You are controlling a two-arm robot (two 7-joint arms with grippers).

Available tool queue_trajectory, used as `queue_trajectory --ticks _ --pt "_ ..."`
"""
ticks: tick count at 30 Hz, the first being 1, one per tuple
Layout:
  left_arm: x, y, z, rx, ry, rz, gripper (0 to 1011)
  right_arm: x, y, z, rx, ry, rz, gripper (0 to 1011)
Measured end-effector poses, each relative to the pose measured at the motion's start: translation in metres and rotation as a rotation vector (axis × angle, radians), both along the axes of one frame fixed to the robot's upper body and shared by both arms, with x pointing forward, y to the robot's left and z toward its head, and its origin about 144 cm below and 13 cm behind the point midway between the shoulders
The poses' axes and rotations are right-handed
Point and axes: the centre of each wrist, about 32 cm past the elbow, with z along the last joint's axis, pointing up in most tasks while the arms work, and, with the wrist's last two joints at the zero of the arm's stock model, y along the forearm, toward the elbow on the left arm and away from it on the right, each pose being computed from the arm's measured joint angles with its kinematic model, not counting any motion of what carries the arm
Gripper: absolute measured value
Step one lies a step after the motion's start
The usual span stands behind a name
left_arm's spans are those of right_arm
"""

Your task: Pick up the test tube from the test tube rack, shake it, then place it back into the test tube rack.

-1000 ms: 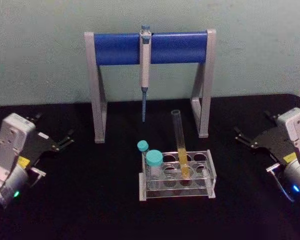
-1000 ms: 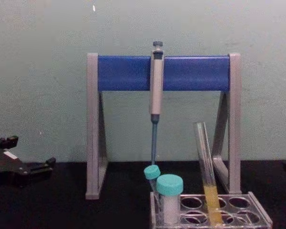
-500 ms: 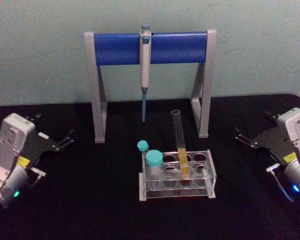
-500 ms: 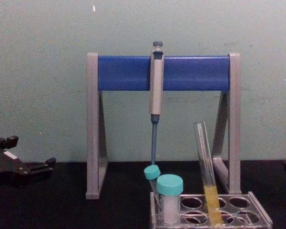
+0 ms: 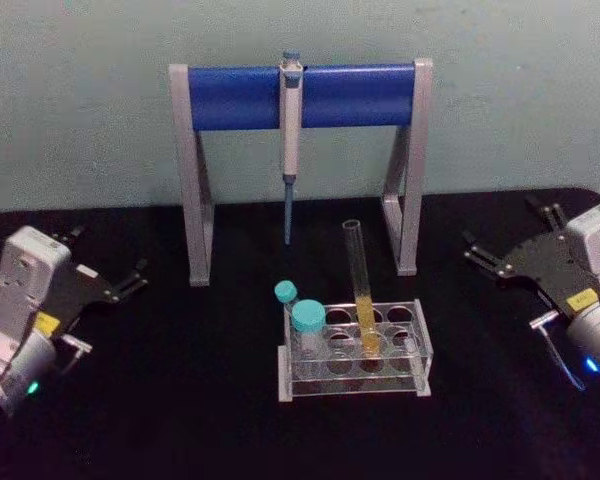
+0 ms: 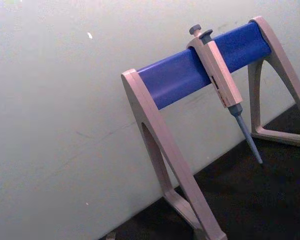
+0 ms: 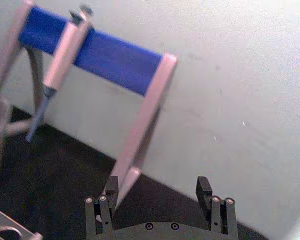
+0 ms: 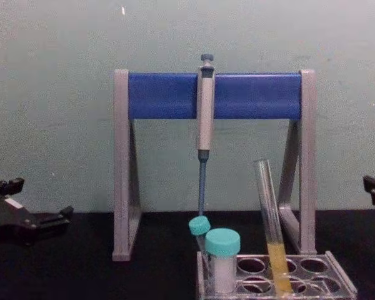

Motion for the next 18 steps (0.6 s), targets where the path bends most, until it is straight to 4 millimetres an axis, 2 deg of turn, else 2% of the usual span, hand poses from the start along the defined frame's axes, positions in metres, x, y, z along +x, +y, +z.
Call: queue_trajectory --ticks 11,18 --pt "0.000 0.000 0.000 0.000 0.000 0.000 1001 -0.016 0.008 0.023 0.011 -0.020 0.131 1000" --pt "0.000 0.000 0.000 0.000 0.000 0.000 1001 -0.022 0.018 0.024 0.024 0.005 0.230 1000"
